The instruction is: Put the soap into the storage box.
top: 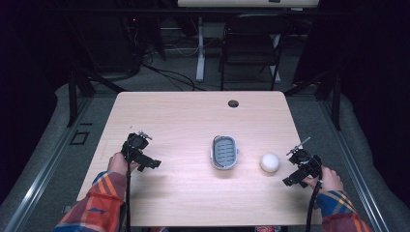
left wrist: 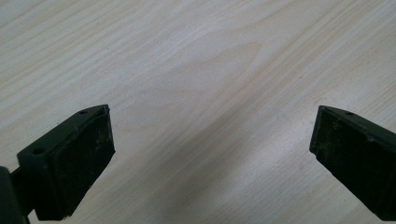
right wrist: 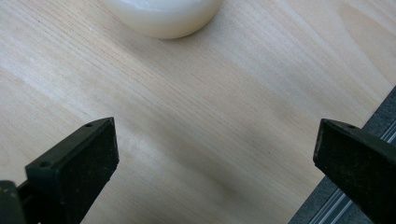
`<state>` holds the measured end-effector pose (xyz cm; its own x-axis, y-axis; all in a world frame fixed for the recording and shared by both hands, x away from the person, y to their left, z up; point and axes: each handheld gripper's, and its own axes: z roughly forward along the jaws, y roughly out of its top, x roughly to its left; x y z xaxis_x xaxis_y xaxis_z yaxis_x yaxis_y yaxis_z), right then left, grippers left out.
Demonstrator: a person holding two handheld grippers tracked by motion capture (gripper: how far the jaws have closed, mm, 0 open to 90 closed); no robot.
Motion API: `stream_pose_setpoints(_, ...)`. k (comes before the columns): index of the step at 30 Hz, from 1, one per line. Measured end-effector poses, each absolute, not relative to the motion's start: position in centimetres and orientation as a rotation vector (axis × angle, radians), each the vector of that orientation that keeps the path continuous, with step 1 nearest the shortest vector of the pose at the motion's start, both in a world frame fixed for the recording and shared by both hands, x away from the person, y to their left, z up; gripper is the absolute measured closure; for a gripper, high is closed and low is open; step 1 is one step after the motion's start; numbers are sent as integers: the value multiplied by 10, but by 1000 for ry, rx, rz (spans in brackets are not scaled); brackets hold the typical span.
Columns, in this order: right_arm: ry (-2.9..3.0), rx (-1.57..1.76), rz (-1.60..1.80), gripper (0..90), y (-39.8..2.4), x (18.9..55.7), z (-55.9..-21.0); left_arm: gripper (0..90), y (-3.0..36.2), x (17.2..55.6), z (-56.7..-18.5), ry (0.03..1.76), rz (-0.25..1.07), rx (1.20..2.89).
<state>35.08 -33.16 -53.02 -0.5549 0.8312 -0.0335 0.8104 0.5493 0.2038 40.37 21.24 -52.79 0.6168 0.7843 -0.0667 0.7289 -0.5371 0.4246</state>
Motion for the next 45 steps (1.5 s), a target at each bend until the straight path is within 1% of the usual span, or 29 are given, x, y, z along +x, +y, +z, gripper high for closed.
stream_pose_setpoints(11, 2666, 1371, 249, 0, -327, 352, -525, 0, 213, 402, -528, 1204, 179, 2429)
stream_pose_setpoints(13, 2641, 1388, 306, 0, -324, 352, -526, 0, 212, 403, -528, 1202, 179, 2436)
stream_pose_setpoints(14, 2718, 1321, 191, 0, -325, 356, -520, 0, 210, 403, -528, 1199, 177, 2433)
stream_pose_setpoints(15, 2718, 1321, 191, 0, -325, 356, -520, 0, 210, 403, -528, 1199, 177, 2433)
stream_pose_setpoints(21, 2648, 1381, 327, 0, -318, 356, -524, 0, 210, 403, -528, 1197, 168, 2440)
stream_pose_setpoints(22, 2706, 1314, 228, 0, -316, 361, -518, 0, 211, 403, -528, 1197, 173, 2438)
stream_pose_setpoints(23, 2706, 1314, 228, 0, -316, 361, -518, 0, 211, 403, -528, 1197, 173, 2438)
stream_pose_setpoints(24, 2668, 1346, 296, 0, -314, 360, -521, 0, 211, 403, -528, 1196, 170, 2443)
stream_pose_setpoints(28, 2666, 1331, 312, 0, -306, 366, -519, 0, 210, 404, -529, 1186, 172, 2450)
stream_pose_setpoints(33, 2671, 1318, 313, 0, -301, 371, -518, 0, 210, 404, -529, 1188, 170, 2450)
stream_pose_setpoints(35, 2715, 1274, 239, 0, -301, 375, -513, 0, 210, 404, -529, 1192, 169, 2446)
stream_pose_setpoints(36, 2675, 1321, 325, 0, -299, 374, -517, 0, 210, 404, -529, 1188, 167, 2450)
stream_pose_setpoints(37, 2700, 1293, 274, 0, -299, 376, -515, 0, 210, 404, -529, 1187, 167, 2449)
stream_pose_setpoints(38, 2679, 1317, 313, 0, -298, 376, -517, 0, 210, 405, -529, 1187, 167, 2451)
stream_pose_setpoints(45, 2709, 1290, 291, 0, -288, 386, -516, 0, 207, 404, -529, 1185, 164, 2453)
